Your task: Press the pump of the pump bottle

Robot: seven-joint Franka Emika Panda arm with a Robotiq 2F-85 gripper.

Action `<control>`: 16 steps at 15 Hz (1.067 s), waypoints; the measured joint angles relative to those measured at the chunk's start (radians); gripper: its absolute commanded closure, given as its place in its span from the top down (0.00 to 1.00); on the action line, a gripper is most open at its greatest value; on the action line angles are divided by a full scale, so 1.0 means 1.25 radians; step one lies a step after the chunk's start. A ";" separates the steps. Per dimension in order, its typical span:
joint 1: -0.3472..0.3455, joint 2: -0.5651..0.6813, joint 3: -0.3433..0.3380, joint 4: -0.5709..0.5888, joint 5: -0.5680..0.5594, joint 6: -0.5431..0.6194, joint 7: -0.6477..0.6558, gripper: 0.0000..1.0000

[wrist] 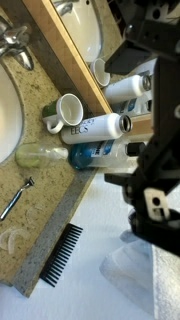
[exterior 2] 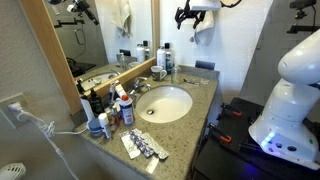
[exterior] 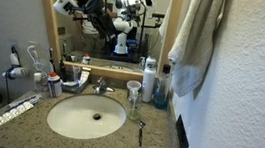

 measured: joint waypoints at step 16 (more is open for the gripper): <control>0.078 0.377 -0.181 0.283 -0.010 -0.001 0.077 0.74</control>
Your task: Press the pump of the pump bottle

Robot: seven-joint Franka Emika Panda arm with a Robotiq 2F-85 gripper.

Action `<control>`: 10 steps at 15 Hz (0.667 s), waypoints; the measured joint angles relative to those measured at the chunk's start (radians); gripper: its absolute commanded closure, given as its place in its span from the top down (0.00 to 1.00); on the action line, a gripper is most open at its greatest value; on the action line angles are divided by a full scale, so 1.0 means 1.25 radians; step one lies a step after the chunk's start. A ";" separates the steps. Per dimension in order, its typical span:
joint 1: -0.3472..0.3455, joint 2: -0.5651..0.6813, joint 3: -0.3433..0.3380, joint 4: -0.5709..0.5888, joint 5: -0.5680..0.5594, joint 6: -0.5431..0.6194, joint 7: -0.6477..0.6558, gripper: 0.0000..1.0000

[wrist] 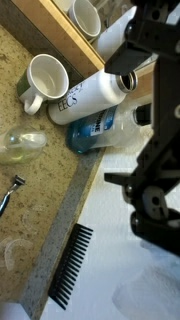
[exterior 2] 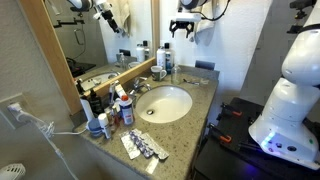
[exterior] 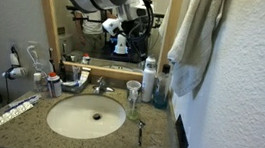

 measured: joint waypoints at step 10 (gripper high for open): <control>0.040 0.091 -0.055 0.021 0.089 0.000 -0.002 0.07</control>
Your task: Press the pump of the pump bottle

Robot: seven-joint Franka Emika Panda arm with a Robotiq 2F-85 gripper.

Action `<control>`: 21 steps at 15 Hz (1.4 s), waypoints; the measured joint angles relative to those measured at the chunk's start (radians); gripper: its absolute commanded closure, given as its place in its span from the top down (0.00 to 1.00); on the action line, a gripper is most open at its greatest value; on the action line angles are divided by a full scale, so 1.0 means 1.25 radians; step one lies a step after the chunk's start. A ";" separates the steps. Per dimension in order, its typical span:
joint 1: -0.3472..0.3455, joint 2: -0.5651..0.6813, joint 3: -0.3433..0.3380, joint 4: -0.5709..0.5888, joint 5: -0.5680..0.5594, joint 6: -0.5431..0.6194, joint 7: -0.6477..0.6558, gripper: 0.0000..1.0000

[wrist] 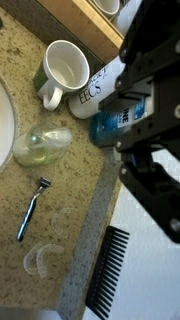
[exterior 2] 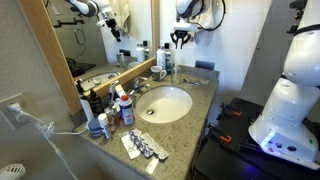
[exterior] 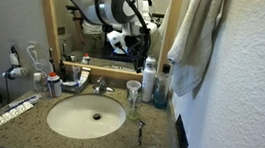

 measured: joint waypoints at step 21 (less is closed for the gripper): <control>0.005 0.124 -0.020 -0.004 0.112 0.128 -0.082 0.06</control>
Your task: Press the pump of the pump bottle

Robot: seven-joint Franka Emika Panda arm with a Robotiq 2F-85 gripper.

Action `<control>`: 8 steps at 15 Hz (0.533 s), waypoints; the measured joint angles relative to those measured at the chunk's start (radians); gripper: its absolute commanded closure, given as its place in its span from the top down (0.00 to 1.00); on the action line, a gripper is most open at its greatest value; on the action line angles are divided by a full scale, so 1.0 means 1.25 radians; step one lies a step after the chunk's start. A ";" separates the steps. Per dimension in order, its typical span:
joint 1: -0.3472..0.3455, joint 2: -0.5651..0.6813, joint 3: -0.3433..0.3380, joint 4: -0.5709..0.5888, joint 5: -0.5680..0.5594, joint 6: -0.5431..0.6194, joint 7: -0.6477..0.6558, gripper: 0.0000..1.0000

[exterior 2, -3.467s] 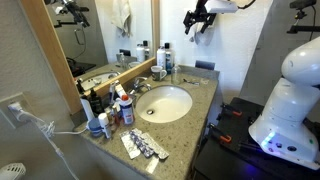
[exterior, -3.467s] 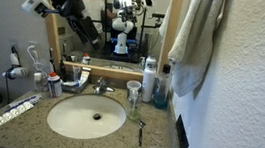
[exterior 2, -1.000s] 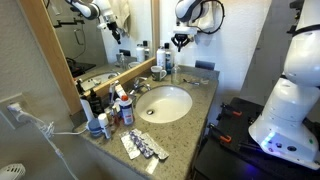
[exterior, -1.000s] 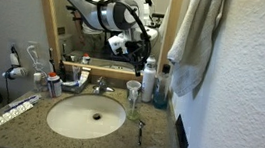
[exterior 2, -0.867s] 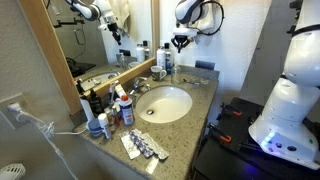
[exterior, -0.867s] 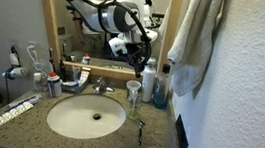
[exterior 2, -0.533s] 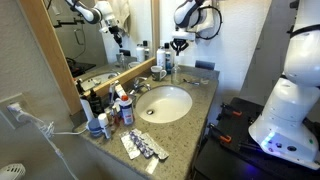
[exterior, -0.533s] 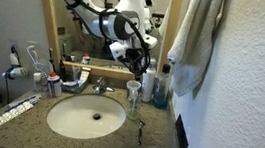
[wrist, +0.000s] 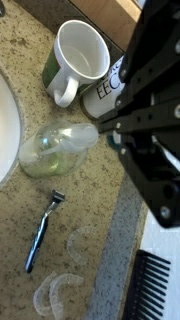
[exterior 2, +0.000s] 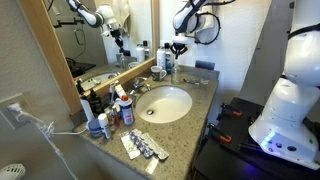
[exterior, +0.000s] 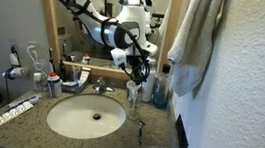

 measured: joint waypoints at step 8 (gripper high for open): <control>0.006 0.011 -0.011 0.000 0.008 0.001 0.000 0.05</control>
